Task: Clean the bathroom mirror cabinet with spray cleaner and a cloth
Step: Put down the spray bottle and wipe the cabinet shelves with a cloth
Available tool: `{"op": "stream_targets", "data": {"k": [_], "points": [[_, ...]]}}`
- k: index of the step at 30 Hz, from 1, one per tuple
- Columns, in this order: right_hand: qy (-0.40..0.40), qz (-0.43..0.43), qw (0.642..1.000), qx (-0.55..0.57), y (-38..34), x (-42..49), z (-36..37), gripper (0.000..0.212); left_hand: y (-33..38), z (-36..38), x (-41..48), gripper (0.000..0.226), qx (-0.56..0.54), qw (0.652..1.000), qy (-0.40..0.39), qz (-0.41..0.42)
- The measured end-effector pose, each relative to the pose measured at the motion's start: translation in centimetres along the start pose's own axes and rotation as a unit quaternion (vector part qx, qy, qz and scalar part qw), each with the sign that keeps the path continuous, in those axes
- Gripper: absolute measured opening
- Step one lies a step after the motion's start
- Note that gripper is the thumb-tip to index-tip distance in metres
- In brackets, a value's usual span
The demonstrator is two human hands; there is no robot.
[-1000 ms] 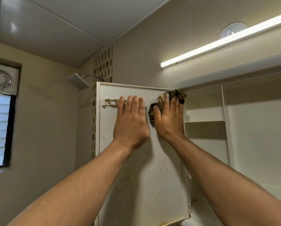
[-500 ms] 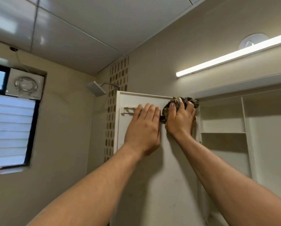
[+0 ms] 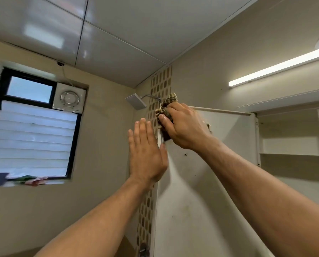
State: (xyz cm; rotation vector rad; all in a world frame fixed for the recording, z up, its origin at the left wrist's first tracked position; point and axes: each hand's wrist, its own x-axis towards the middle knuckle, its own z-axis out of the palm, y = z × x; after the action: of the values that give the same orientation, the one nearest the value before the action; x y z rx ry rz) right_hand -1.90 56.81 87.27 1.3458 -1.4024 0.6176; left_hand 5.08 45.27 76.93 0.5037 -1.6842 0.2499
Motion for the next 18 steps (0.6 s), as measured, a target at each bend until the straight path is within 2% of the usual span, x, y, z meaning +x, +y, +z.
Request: {"op": "stream_targets", "data": {"k": [3, 6, 9, 11, 15, 18], "points": [[0.021, 0.022, 0.998, -0.046, -1.5, -1.1, 1.0, 0.045, -0.1, 0.5, -1.2, 0.075, -0.027, 0.998, -0.033, 0.038], [0.005, -0.011, 0.996, -0.092, -1.6, -4.7, 2.7, 0.053, 0.0, 1.1, -2.3, 0.072, -0.072, 0.995, -0.039, 0.060], [0.037, -0.052, 0.998, -0.018, -1.2, -8.3, 4.5, 0.034, -0.7, 1.7, -3.9, 0.076, -0.062, 0.994, -0.068, 0.063], [0.046, -0.068, 0.997, 0.014, -0.9, -9.9, 5.2, 0.030, -1.4, 1.9, -4.9, 0.078, -0.063, 0.991, -0.088, 0.079], [0.006, -0.118, 0.993, 0.001, 0.7, -9.8, 5.0, 0.047, -2.4, 2.0, -6.2, 0.083, -0.094, 0.986, -0.082, 0.108], [0.012, -0.045, 0.998, -0.041, 1.4, -7.8, 4.7, 0.059, -2.4, 2.3, -6.4, 0.086, -0.093, 0.986, -0.070, 0.116]]}}
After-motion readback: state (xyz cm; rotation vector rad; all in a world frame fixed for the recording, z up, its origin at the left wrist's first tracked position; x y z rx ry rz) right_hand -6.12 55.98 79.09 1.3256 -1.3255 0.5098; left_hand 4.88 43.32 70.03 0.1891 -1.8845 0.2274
